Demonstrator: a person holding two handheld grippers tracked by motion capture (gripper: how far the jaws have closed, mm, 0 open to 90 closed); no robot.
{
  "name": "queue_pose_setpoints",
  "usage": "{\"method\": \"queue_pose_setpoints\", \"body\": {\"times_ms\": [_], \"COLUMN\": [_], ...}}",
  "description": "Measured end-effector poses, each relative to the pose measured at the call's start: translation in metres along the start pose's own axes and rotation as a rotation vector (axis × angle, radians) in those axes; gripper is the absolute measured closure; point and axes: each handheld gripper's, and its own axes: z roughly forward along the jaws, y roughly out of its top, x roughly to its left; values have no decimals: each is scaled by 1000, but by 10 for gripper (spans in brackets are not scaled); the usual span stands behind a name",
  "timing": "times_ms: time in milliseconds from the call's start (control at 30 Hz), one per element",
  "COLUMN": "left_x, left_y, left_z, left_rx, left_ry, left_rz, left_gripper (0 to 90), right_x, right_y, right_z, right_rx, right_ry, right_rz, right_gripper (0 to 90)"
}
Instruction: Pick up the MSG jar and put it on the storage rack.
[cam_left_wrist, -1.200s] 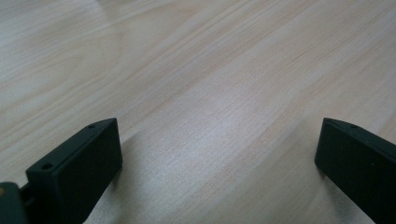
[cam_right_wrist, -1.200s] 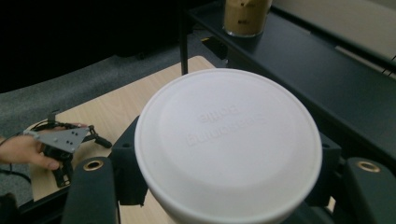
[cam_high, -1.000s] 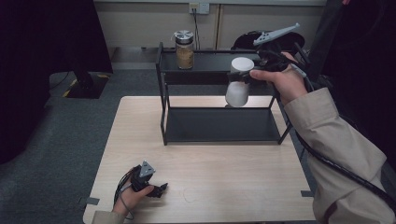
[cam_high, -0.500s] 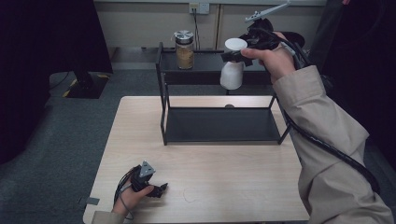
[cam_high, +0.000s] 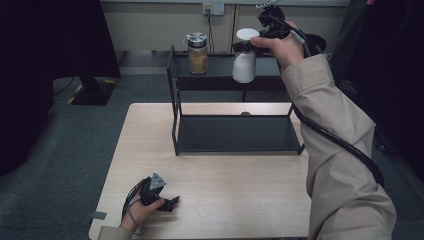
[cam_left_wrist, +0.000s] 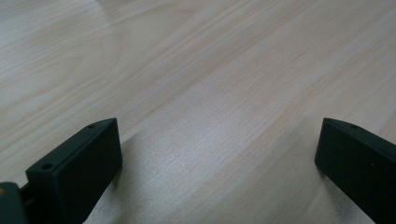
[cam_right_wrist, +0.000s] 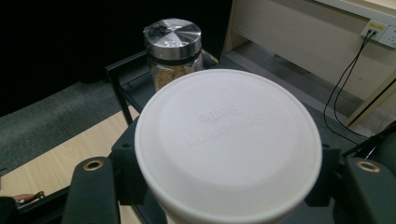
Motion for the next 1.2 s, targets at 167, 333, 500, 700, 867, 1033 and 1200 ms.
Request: {"method": "queue_pose_setpoints", "body": {"times_ms": [167, 333, 500, 700, 867, 1033, 1200], "left_x": [0, 1, 1, 1, 1, 1, 1], "left_y": [0, 0, 0, 0, 0, 0, 0], "left_z": [0, 0, 0, 1, 1, 1, 1], "left_rx": [-1, -1, -1, -2, -2, -2, -2], "left_ry": [-1, -3, -4, -4, -4, -5, -4], "left_rz": [1, 3, 3, 3, 3, 3, 2], "left_gripper": [0, 0, 0, 0, 0, 0, 0], "right_x": [-7, -12, -19, -23, -32, -36, -36], "right_y": [5, 6, 6, 7, 3, 4, 4], "right_z": [13, 25, 33, 37, 40, 44, 50], "right_rx": [3, 1, -4, -4, -24, -26, -14], "right_ry": [-15, -29, -26, -28, -18, -13, -32], "right_rz": [16, 25, 38, 47, 77, 79, 68], "right_gripper": [338, 338, 338, 338, 338, 338, 338]}}
